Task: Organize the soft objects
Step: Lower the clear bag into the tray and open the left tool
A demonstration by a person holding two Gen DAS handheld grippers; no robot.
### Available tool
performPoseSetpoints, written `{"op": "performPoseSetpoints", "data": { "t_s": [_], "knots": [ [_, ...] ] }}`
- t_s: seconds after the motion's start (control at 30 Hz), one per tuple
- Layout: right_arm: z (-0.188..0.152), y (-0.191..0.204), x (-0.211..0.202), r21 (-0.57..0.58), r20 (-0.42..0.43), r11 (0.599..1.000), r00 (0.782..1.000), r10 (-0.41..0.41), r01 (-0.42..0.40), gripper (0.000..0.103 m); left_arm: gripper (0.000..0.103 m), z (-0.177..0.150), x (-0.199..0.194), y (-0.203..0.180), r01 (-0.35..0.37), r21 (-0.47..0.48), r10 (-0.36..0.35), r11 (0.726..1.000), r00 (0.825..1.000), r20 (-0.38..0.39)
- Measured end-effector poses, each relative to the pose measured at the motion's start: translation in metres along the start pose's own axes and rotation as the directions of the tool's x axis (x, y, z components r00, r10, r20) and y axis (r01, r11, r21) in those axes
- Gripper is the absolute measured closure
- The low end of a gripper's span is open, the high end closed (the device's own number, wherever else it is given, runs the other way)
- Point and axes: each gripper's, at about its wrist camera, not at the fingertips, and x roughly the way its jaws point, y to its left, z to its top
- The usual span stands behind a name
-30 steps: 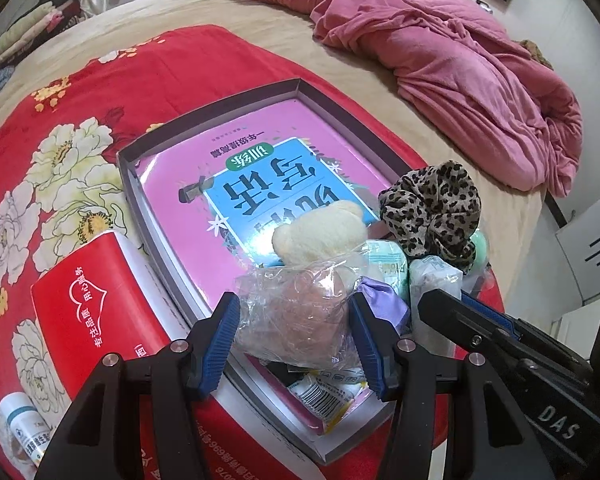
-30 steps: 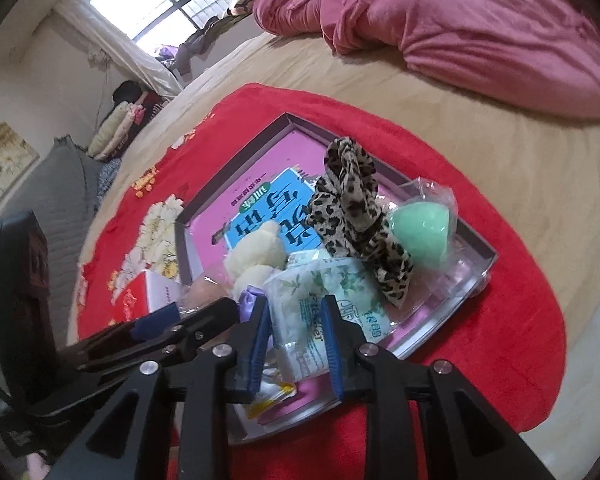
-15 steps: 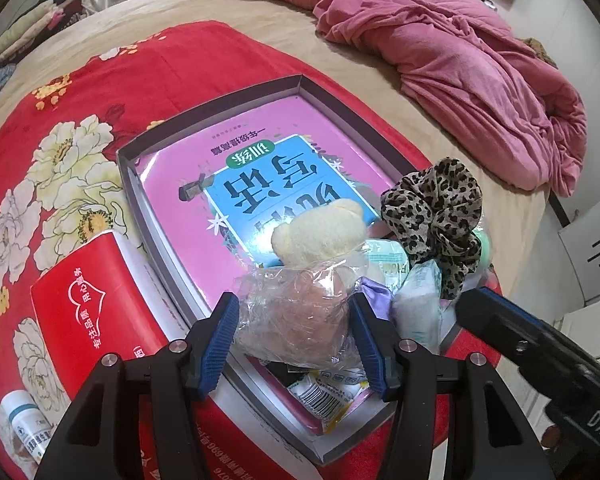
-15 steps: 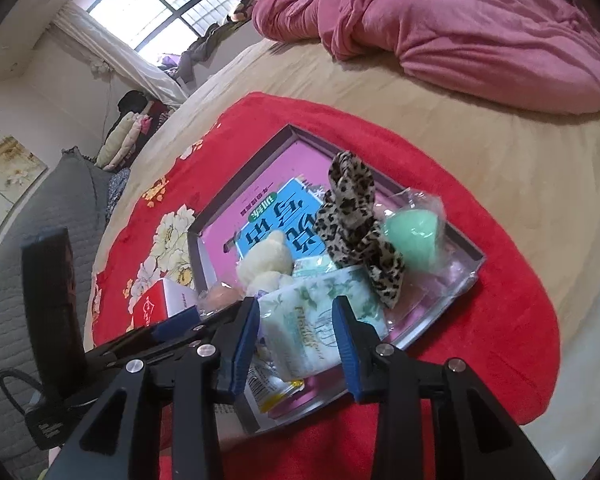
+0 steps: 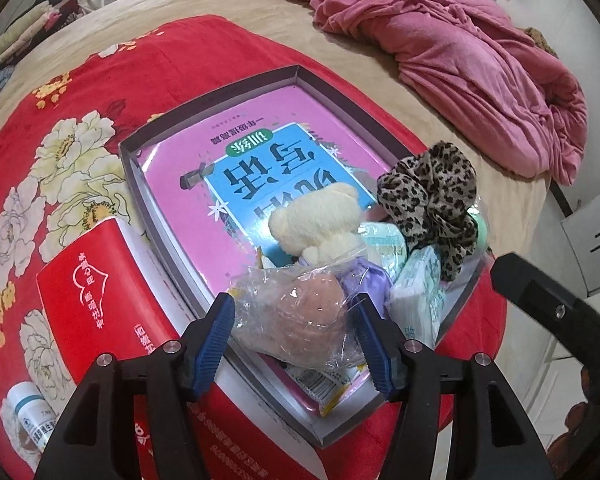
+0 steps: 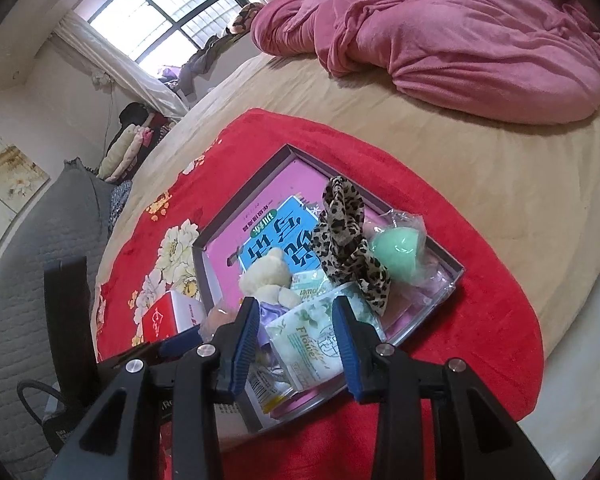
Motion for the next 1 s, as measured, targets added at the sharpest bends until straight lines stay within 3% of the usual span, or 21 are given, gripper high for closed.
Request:
{"op": "performPoseSetpoints", "data": {
  "t_s": [0.7,0.77,1.0],
  "knots": [
    [0.003,0.009,-0.026,-0.003,0.047,1.0,0.998,0.03,-0.029,0.065,0.037,-0.018,-0.018,-0.011,0.057,0.001,-0.057,0.998,0.998,-0.032],
    [0.003,0.011,-0.029,-0.004,0.05,0.999,0.998,0.032,-0.032,0.065,0.032,-0.019,-0.021,-0.012,0.051,0.005,-0.05,0.999,0.998,-0.027],
    [0.003,0.016,-0.036,-0.013,0.061,0.999,0.997,0.04,-0.039,0.065,0.031,-0.02,-0.029,-0.014,0.037,0.02,-0.036,0.999,0.999,-0.015]
  ]
}}
